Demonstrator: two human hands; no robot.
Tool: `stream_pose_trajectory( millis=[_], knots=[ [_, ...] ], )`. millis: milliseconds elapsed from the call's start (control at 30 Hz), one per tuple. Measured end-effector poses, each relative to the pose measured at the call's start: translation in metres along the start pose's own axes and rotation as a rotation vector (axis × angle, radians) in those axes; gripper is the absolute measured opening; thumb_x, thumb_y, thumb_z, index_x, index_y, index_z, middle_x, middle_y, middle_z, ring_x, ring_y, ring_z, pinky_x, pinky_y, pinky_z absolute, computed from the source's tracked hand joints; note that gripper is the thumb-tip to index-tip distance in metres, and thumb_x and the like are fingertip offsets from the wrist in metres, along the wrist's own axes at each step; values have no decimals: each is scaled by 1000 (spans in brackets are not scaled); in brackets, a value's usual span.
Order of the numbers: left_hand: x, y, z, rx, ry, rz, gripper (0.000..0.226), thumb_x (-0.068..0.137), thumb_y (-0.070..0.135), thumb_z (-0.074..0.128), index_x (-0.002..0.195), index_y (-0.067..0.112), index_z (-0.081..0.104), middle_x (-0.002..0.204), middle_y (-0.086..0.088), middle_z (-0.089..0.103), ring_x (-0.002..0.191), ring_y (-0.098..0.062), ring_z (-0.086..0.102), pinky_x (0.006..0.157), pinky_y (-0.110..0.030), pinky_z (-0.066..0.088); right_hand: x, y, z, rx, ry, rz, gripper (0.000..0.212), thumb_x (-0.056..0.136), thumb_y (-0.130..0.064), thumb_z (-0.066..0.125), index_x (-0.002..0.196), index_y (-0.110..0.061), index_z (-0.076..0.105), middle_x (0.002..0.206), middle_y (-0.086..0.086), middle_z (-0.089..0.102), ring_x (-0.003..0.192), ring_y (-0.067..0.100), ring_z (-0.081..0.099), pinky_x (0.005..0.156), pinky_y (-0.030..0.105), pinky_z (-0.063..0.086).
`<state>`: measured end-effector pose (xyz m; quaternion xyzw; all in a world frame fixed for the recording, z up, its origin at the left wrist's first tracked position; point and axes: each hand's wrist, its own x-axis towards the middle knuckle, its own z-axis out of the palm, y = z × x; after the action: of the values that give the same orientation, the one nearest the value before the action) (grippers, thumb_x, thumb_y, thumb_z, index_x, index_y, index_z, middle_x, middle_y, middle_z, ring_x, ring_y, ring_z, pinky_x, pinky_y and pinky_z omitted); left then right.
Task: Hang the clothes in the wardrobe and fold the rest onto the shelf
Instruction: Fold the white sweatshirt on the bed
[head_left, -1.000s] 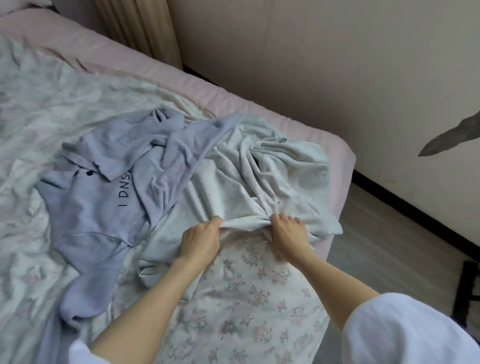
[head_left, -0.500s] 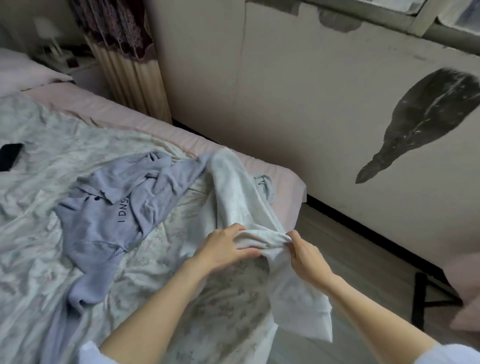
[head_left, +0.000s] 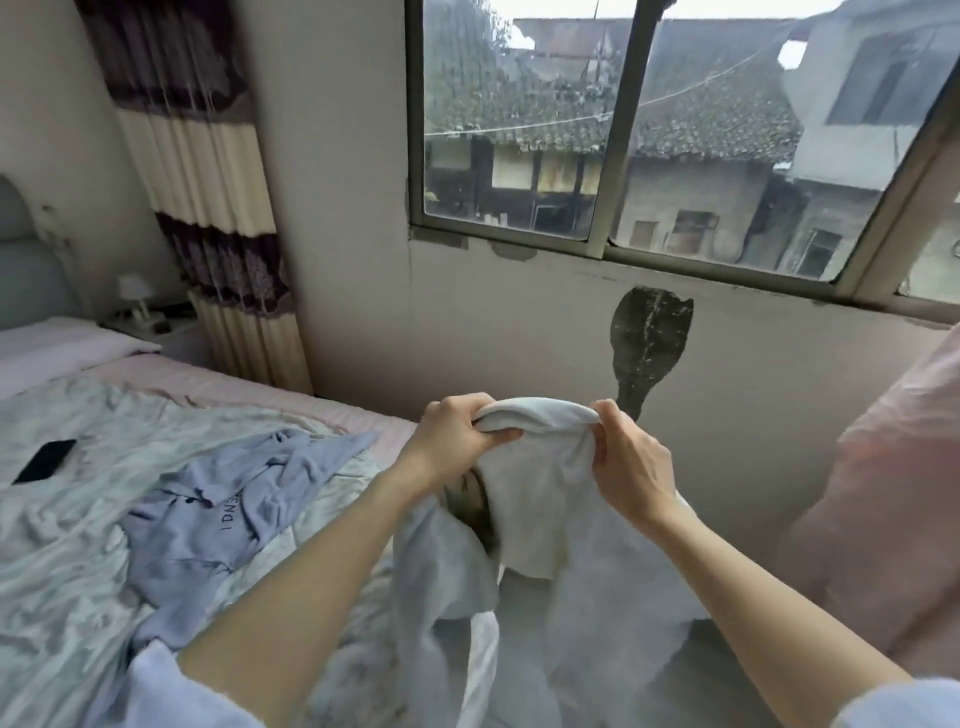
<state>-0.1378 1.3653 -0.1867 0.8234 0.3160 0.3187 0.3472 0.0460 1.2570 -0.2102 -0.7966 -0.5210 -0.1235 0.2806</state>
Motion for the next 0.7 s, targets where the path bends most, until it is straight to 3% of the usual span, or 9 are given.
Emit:
stream_pose_trajectory(
  millis=[167,267,333,433,533,600,700],
  knots=[
    [-42,81,-36,362,42,229,44,72,46,75,95,12,60,81,-7,68,81,-29,61,73,-37,48,-14,-14,-89,-16,247,-121,21,89,-12,46,108,-8,53,87,12,59,72,37,57,57,35,36],
    [-64,103,-52,542,28,244,47,74,43,74,104,11,56,92,-9,68,89,-32,61,76,-37,46,-21,-26,-127,-30,341,-214,20,86,-12,47,103,-7,57,81,13,59,65,36,58,52,32,35],
    [-83,102,-61,588,4,170,38,79,35,72,103,11,57,100,-8,67,95,-32,60,78,-37,46,-33,-37,-141,-14,370,-229,26,84,-17,43,101,-6,58,81,13,61,63,36,59,52,32,37],
    [-118,77,-71,519,-38,-62,15,85,30,65,85,16,60,93,-8,67,92,-31,60,69,-35,44,-49,-45,-147,35,361,-154,22,87,-11,45,105,-7,56,90,13,64,70,39,59,56,35,37],
    [-153,45,-72,477,-45,-256,24,86,22,54,64,23,44,82,-4,62,85,-27,59,58,-30,33,-68,-53,-146,67,333,-105,23,85,-3,50,107,-8,56,95,14,65,73,41,59,59,34,33],
    [-170,33,-71,491,-20,-312,24,86,15,48,66,21,35,80,-6,57,82,-28,56,57,-30,30,-83,-63,-142,69,314,-117,24,84,-2,51,106,-9,57,95,14,65,74,41,60,59,34,33],
    [-189,29,-75,399,78,-320,18,84,6,42,72,17,37,81,-11,57,78,-29,54,58,-33,31,-103,-71,-138,84,317,-87,24,84,-3,50,106,-10,56,98,12,65,77,41,60,60,34,32]
  ],
)
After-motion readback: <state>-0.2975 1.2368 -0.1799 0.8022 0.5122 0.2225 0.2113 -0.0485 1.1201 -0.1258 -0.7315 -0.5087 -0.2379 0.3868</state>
